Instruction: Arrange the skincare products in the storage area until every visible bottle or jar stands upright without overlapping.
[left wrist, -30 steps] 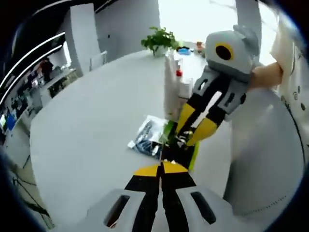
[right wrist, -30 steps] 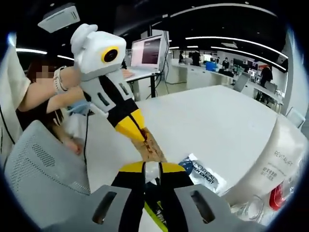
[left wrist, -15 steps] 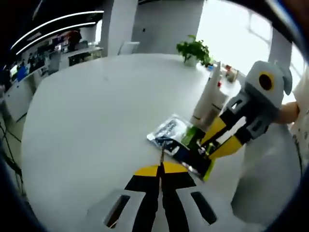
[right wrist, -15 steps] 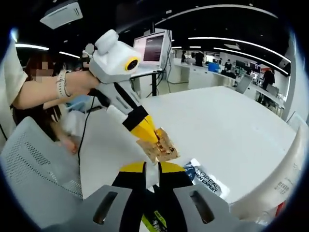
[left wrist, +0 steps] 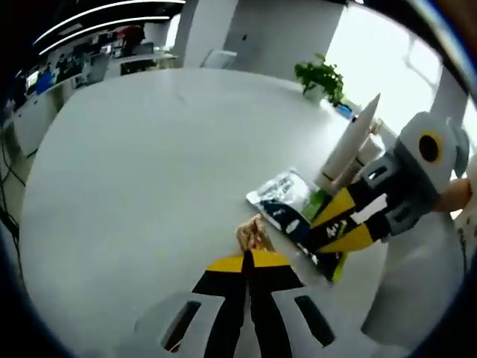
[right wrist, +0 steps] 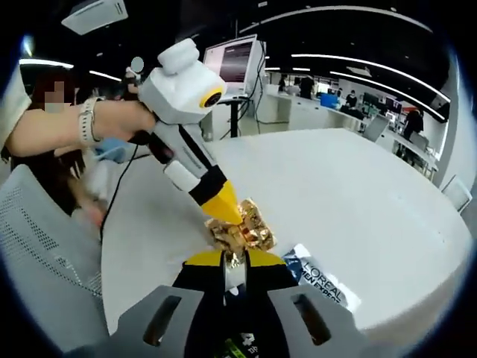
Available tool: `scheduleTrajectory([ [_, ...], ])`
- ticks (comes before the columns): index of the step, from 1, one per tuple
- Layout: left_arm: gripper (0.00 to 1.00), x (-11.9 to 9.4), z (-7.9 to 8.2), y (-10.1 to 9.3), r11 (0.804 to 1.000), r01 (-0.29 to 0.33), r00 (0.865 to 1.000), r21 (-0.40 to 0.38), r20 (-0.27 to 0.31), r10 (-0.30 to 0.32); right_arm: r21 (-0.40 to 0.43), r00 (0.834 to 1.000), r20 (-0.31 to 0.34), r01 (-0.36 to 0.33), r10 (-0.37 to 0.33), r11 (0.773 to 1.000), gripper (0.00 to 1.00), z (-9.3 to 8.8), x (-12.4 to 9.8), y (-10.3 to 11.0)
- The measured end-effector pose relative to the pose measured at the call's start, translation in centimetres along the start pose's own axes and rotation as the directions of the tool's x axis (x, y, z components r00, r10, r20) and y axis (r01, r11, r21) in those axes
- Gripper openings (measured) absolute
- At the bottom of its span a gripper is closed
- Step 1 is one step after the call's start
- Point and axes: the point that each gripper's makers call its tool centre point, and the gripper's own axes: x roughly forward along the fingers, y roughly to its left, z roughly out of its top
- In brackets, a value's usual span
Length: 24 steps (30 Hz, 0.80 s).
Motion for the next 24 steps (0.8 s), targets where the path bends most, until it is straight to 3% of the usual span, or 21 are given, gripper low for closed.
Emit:
scheduleTrajectory([
  [5, 0.0, 0.7, -0.6, 0.9, 0.999, -0.034, 0.999, 0.007, -0.038, 0.035, 0.0, 1.0, -0.009, 0.01, -0.01, 1.0, 0.1, 0.0, 1.3, -0.5],
  [14, 0.0, 1.4, 0.0, 2.7, 0.999, -0.049, 0.998, -0.017, -0.035, 0.049, 0.013, 1.0, -0.025, 0.02, -0.02, 1.0, 0.11, -0.8, 2.8, -1.1],
  [24, 0.0, 2.0, 0.0, 1.8, 0.997, -0.075, 0.994, 0.03, -0.078, 0.077, 0.028, 0.999, -0.04, 0.027, -0.026, 0.999, 0.13, -1.5, 3.4, -1.7],
])
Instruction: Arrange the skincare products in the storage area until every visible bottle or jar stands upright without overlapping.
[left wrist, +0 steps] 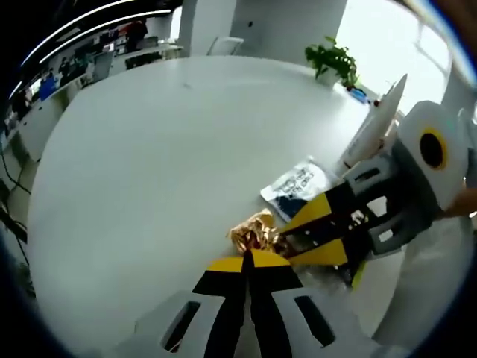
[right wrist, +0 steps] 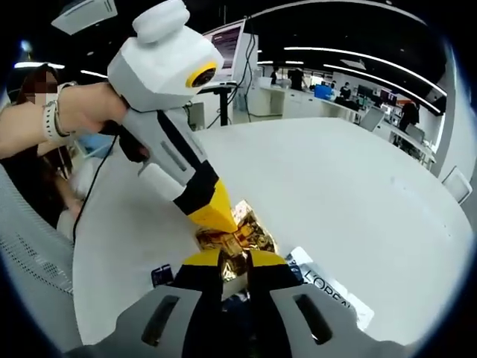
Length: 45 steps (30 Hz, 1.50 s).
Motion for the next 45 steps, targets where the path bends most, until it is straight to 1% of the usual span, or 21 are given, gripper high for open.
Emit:
scheduleTrajectory([
  [2, 0.0, 0.0, 0.1, 0.1, 1.0, -0.011, 1.0, -0.021, 0.008, 0.011, 0.0, 1.0, -0.005, -0.001, 0.001, 1.0, 0.12, -0.1, 0.0, 0.0],
  [4, 0.0, 0.4, -0.1, -0.2, 1.0, -0.001, 1.0, -0.02, 0.0, 0.001, 0.008, 1.0, -0.007, 0.0, 0.0, 1.0, 0.12, -0.3, 0.1, -0.2],
  [6, 0.0, 0.6, -0.5, -0.1, 1.0, -0.014, 1.0, -0.01, -0.016, 0.014, 0.006, 1.0, -0.013, 0.001, -0.001, 1.0, 0.13, -0.5, 0.3, -0.3],
  [12, 0.0, 0.7, -0.4, 0.2, 1.0, -0.017, 1.0, 0.002, -0.014, 0.017, 0.007, 1.0, -0.021, -0.005, 0.005, 1.0, 0.13, -0.7, 0.8, -0.2],
  [17, 0.0, 0.8, -0.4, 0.1, 0.996, -0.034, 0.999, 0.085, -0.039, 0.037, 0.007, 1.0, -0.021, -0.01, 0.01, 1.0, 0.14, -0.8, 0.8, -0.2],
  [19, 0.0, 0.9, -0.3, 0.0, 0.99, -0.028, 0.999, 0.135, -0.034, 0.033, 0.03, 0.999, -0.029, -0.021, 0.022, 0.999, 0.14, -1.0, 0.8, -0.3],
  [21, 0.0, 0.7, -0.4, -0.2, 0.986, -0.025, 0.999, 0.162, -0.04, 0.032, 0.041, 0.999, -0.028, -0.022, 0.023, 0.999, 0.15, -1.0, 0.9, -0.4],
  [24, 0.02, 0.5, -0.4, -0.6, 0.98, -0.031, 0.999, 0.195, -0.029, 0.038, 0.035, 0.999, -0.03, -0.016, 0.017, 0.999, 0.15, -1.0, 0.8, -0.2],
  [27, 0.05, 0.1, 0.1, 0.0, 0.975, -0.052, 0.998, 0.215, -0.009, 0.056, 0.047, 0.999, -0.028, -0.016, 0.017, 0.999, 0.15, -1.1, 0.8, -0.2],
  [28, 0.03, -0.1, 0.1, 0.2, 0.973, -0.065, 0.998, 0.22, -0.001, 0.067, 0.046, 0.999, -0.029, -0.016, 0.017, 0.999, 0.15, -1.1, 0.8, -0.2],
  [29, 0.01, -0.1, 0.6, 1.0, 0.965, -0.089, 0.996, 0.246, 0.019, 0.087, 0.044, 0.999, -0.029, -0.016, 0.017, 0.999, 0.15, -1.1, 0.8, -0.2],
  [31, 0.01, -0.8, 0.8, 1.1, 0.962, -0.097, 0.995, 0.257, 0.03, 0.092, 0.048, 0.999, -0.029, -0.014, 0.016, 0.999, 0.15, -1.1, 0.8, -0.2],
  [33, 0.06, -1.0, 1.0, 1.1, 0.956, -0.098, 0.995, 0.277, 0.041, 0.09, 0.045, 1.0, -0.026, -0.011, 0.012, 0.999, 0.15, -1.1, 0.8, -0.1],
  [34, 0.09, -1.0, 1.1, 1.1, 0.945, -0.103, 0.994, 0.311, 0.052, 0.091, 0.043, 1.0, -0.027, -0.01, 0.011, 0.999, 0.15, -1.0, 0.8, -0.1],
  [35, 0.1, -1.1, 1.3, 0.5, 0.93, -0.093, 0.995, 0.355, 0.065, 0.075, 0.042, 1.0, -0.027, -0.009, 0.01, 0.999, 0.15, -1.1, 0.8, -0.1],
  [36, 0.1, -1.0, 1.0, -0.2, 0.926, -0.073, 0.997, 0.371, 0.054, 0.057, 0.044, 1.0, -0.027, -0.008, 0.01, 0.999, 0.15, -1.1, 0.7, -0.1],
  [37, 0.09, -0.9, 0.8, -0.1, 0.928, -0.064, 0.998, 0.367, 0.039, 0.053, 0.045, 1.0, -0.028, -0.008, 0.009, 0.999, 0.15, -1.1, 0.7, -0.1],
  [39, 0.1, -0.5, 0.8, -0.4, 0.899, -0.049, 0.999, 0.435, 0.039, 0.036, 0.047, 1.0, -0.029, -0.005, 0.007, 0.999, 0.15, -1.1, 0.7, -0.1],
  [40, 0.11, -0.4, 0.7, -0.5, 0.898, -0.051, 0.999, 0.437, 0.04, 0.037, 0.048, 1.0, -0.029, -0.004, 0.005, 0.999, 0.15, -1.1, 0.7, -0.1],
  [41, 0.13, -0.1, 0.5, -0.3, 0.905, -0.052, 0.999, 0.423, 0.028, 0.044, 0.048, 1.0, -0.029, -0.002, 0.003, 0.999, 0.15, -1.1, 0.7, -0.1],
  [45, 0.15, 0.5, 0.4, 0.1, 0.901, -0.059, 0.998, 0.43, 0.02, 0.056, 0.06, 1.0, -0.025, 0.001, 0.0, 0.998, 0.14, -1.1, 0.7, -0.2],
])
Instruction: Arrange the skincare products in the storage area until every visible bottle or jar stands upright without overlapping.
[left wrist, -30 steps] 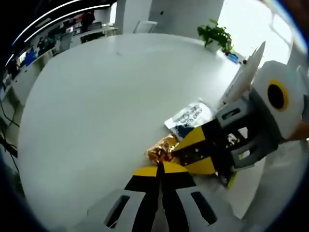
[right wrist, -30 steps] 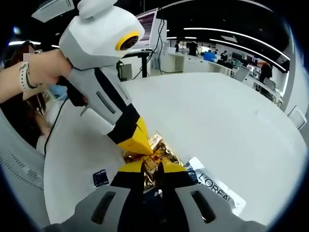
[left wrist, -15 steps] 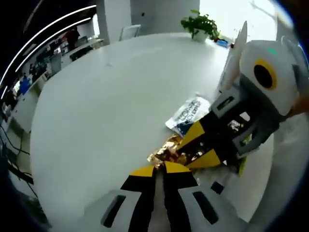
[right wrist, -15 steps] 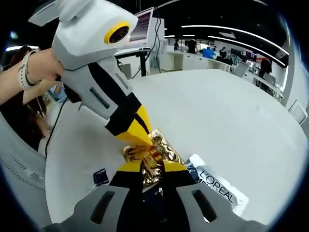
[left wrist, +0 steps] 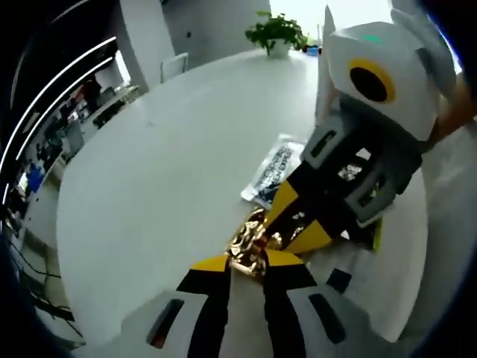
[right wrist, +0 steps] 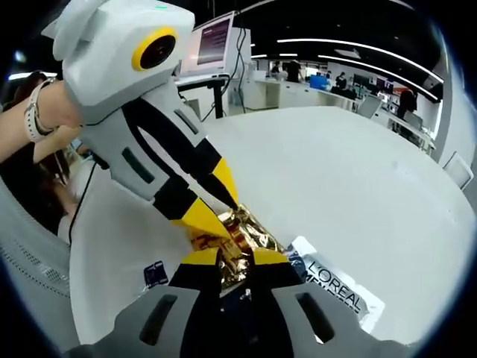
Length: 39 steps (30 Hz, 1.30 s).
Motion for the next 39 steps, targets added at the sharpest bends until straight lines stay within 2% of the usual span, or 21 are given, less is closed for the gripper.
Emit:
scheduleTrajectory([
  [8, 0.14, 0.1, -0.1, 0.3, 1.0, 0.007, 1.0, -0.015, -0.004, -0.007, 0.018, 0.999, 0.021, 0.024, -0.024, 1.0, 0.15, -0.1, -0.2, -0.1],
  [17, 0.16, 0.0, 0.1, 0.2, 1.0, -0.005, 1.0, 0.016, -0.013, 0.005, 0.027, 1.0, 0.017, 0.025, -0.026, 0.999, 0.14, -0.1, -0.1, -0.2],
  [19, 0.18, -0.5, 0.3, -0.1, 1.0, -0.007, 1.0, 0.018, -0.013, 0.007, 0.033, 0.999, 0.018, 0.026, -0.026, 0.999, 0.14, -0.1, -0.1, -0.2],
  [25, 0.18, -2.3, 1.7, -0.4, 0.999, -0.024, 0.999, -0.035, 0.044, 0.026, 0.053, 0.999, 0.027, 0.028, -0.029, 0.998, 0.14, 0.0, 0.0, -0.4],
  [34, 0.19, -4.0, 1.9, -1.0, 0.996, -0.047, 0.996, -0.08, 0.067, 0.053, 0.07, 0.999, 0.031, 0.017, -0.019, 0.997, 0.15, 0.1, 0.0, -0.3],
  [39, 0.19, -4.5, 2.0, -1.5, 0.995, -0.053, 0.996, -0.081, 0.071, 0.059, 0.047, 0.999, 0.032, 0.021, -0.023, 0.999, 0.15, 0.3, -0.6, -0.2],
])
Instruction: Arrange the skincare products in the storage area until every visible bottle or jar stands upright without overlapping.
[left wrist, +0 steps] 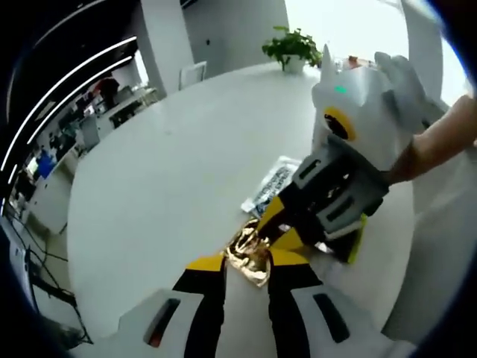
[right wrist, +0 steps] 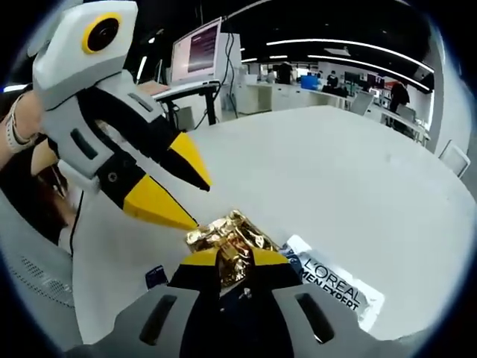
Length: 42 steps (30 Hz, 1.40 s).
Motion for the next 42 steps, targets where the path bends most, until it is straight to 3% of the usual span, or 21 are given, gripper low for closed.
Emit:
scheduleTrajectory([
  [18, 0.2, -1.4, 0.1, -1.6, 1.0, 0.005, 1.0, 0.001, 0.004, -0.005, -0.109, 0.999, 0.039, 0.042, -0.038, 0.993, 0.16, 1.7, -5.6, 0.8],
  [27, 0.21, -2.6, 1.7, -3.2, 1.0, -0.004, 0.999, 0.015, 0.05, 0.003, -0.094, 0.996, 0.065, 0.063, -0.057, 0.994, 0.18, 1.7, -8.7, 1.4],
  [42, 0.24, -5.1, 2.4, -5.6, 1.0, -0.014, 0.994, -0.028, 0.104, 0.017, -0.066, 0.984, 0.132, 0.131, -0.122, 0.989, 0.26, 2.4, -14.5, 1.6],
])
